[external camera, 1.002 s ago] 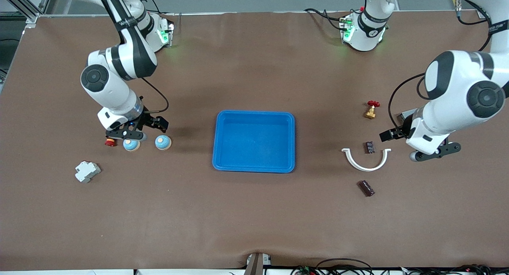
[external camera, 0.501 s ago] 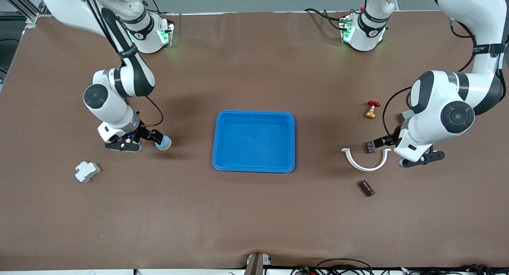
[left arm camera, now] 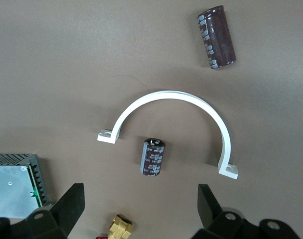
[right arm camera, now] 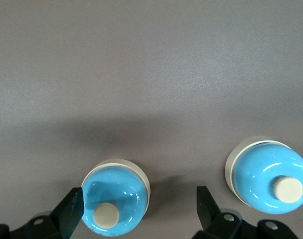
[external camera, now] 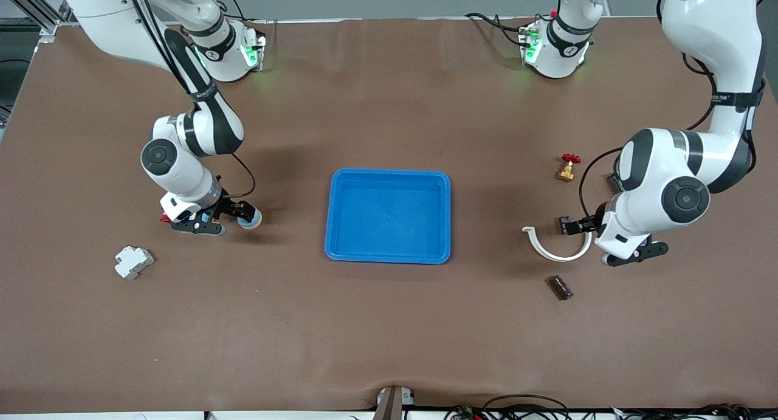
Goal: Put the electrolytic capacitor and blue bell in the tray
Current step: 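Grasp a blue bell with the right gripper while the left gripper lowers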
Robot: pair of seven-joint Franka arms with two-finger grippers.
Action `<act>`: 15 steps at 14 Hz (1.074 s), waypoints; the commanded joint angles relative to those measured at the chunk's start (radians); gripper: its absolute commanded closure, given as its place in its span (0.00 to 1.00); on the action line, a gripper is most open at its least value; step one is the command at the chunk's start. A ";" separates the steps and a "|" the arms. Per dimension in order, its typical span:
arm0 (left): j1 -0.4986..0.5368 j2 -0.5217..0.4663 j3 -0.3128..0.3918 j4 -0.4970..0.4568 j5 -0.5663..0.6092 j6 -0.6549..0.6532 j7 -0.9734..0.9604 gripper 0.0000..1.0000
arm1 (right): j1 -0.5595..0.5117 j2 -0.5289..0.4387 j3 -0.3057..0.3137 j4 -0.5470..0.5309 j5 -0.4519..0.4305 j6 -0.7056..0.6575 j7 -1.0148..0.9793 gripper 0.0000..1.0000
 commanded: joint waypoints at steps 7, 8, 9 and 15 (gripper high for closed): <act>-0.012 -0.049 -0.035 0.057 -0.003 -0.023 -0.013 0.00 | 0.054 0.040 0.007 0.019 0.008 0.023 0.092 0.00; -0.012 -0.063 -0.035 0.057 -0.003 -0.023 -0.013 0.00 | 0.060 0.040 0.007 0.019 0.008 0.023 0.096 0.00; -0.012 -0.068 -0.035 0.057 -0.004 -0.023 -0.018 0.00 | 0.060 0.041 0.007 0.019 0.008 0.025 0.096 0.00; -0.021 -0.033 -0.035 0.062 -0.009 0.070 -0.022 0.00 | 0.056 0.064 0.004 0.030 -0.006 0.046 0.077 0.00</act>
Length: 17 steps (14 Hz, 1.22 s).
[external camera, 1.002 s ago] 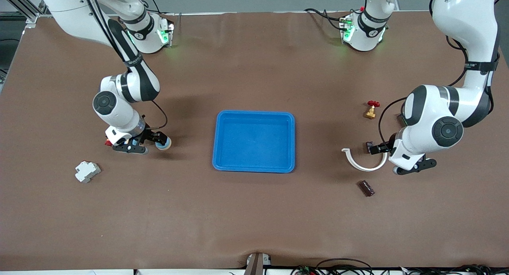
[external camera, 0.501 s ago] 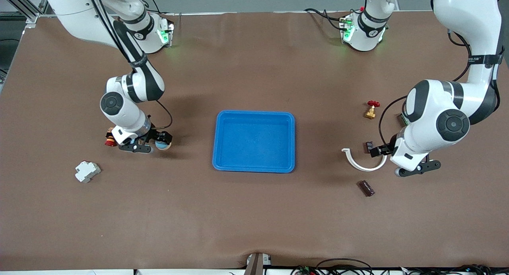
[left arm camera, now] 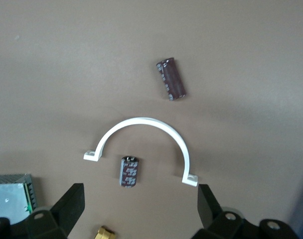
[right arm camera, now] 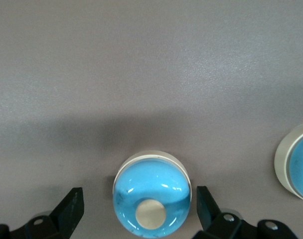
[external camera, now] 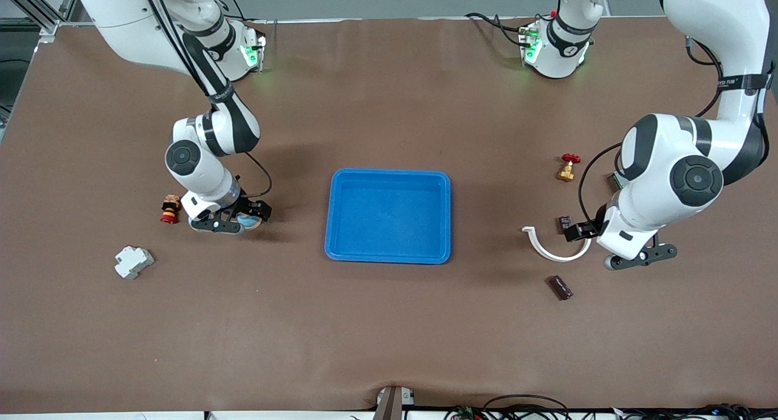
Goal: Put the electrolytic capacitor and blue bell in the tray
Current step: 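Carry the bell over the tray with the right gripper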
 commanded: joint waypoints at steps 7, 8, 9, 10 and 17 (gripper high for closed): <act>-0.024 0.099 -0.004 0.002 -0.060 0.046 -0.083 0.00 | -0.010 0.031 -0.004 0.021 -0.071 0.034 -0.018 0.25; -0.018 0.113 -0.002 0.002 -0.059 0.048 -0.082 0.00 | -0.011 0.032 -0.005 0.018 -0.089 0.043 -0.019 0.46; -0.015 0.118 0.001 -0.001 -0.057 0.048 -0.082 0.00 | -0.013 0.034 -0.005 0.015 -0.089 0.049 -0.019 0.69; -0.013 0.130 0.003 -0.005 -0.056 0.049 -0.082 0.00 | -0.013 0.034 -0.005 0.013 -0.089 0.054 -0.017 0.87; -0.007 0.104 0.006 -0.081 -0.022 0.089 -0.079 0.00 | 0.048 0.006 0.004 0.015 -0.082 0.033 0.144 1.00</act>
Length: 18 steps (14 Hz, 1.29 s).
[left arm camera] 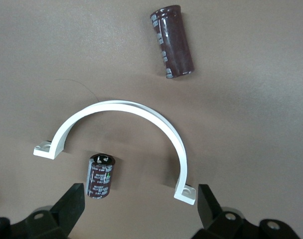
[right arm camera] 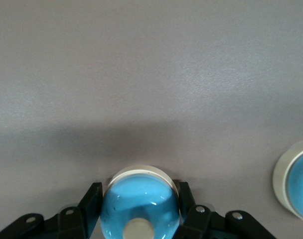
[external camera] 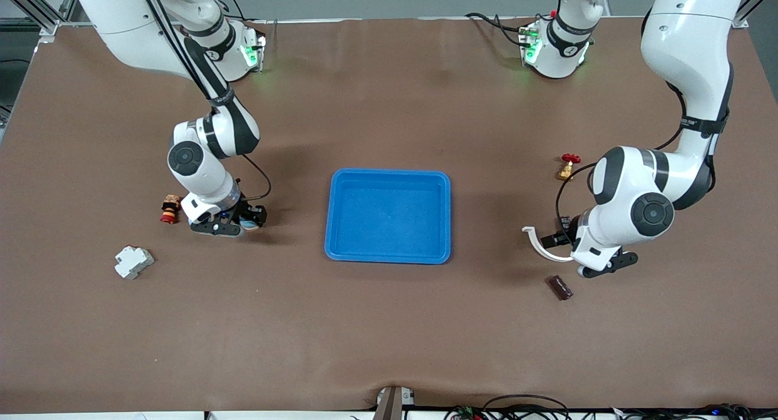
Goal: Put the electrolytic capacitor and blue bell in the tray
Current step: 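Carry the bell over the tray with the right gripper, then release the bell in the tray while the left gripper grasps a capacitor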
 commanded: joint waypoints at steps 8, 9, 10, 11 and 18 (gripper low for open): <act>0.016 -0.137 -0.001 -0.187 0.073 0.066 0.012 0.00 | 0.335 -0.043 0.008 0.258 0.029 -0.372 0.532 1.00; 0.018 -0.146 -0.001 -0.218 0.073 0.098 0.012 0.00 | 0.358 -0.041 0.006 0.275 0.067 -0.372 0.546 1.00; 0.023 -0.151 -0.001 -0.247 0.073 0.138 0.012 0.00 | 0.373 -0.038 0.005 0.291 0.108 -0.368 0.549 1.00; 0.029 -0.155 -0.001 -0.273 0.073 0.180 0.013 0.00 | 0.382 -0.028 0.005 0.303 0.141 -0.363 0.549 1.00; 0.033 -0.143 0.002 -0.325 0.089 0.248 0.027 0.00 | 0.425 0.071 0.003 0.387 0.150 -0.357 0.632 1.00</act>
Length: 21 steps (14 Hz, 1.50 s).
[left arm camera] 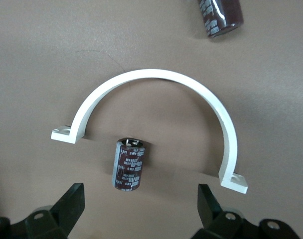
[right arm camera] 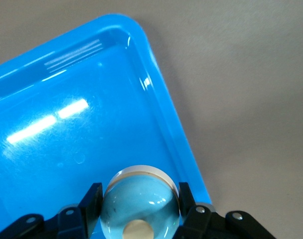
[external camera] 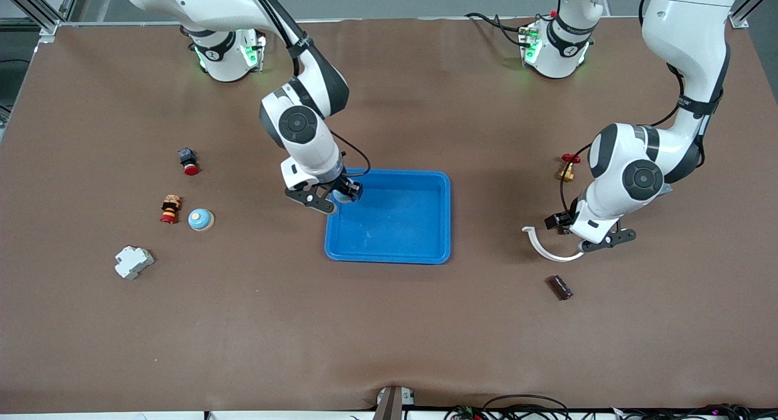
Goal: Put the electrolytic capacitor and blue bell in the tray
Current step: 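Release the bell in the tray while the left gripper grasps a capacitor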
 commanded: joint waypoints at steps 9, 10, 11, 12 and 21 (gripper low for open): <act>0.030 0.041 0.000 -0.014 0.062 0.058 0.027 0.00 | 0.087 0.113 -0.020 0.051 -0.006 0.059 0.101 1.00; 0.032 0.043 0.000 -0.014 0.062 0.060 0.027 0.00 | 0.093 0.122 -0.023 0.052 -0.012 0.070 0.110 1.00; 0.032 0.048 -0.002 -0.012 0.061 0.060 0.027 0.00 | 0.096 0.130 -0.023 0.052 -0.023 0.078 0.121 1.00; 0.032 0.055 -0.002 -0.006 0.061 0.060 0.027 0.00 | 0.096 0.138 -0.023 0.057 -0.032 0.082 0.128 1.00; 0.033 0.086 -0.002 -0.005 0.061 0.074 0.027 0.00 | 0.098 0.178 -0.023 0.074 -0.123 0.095 0.207 1.00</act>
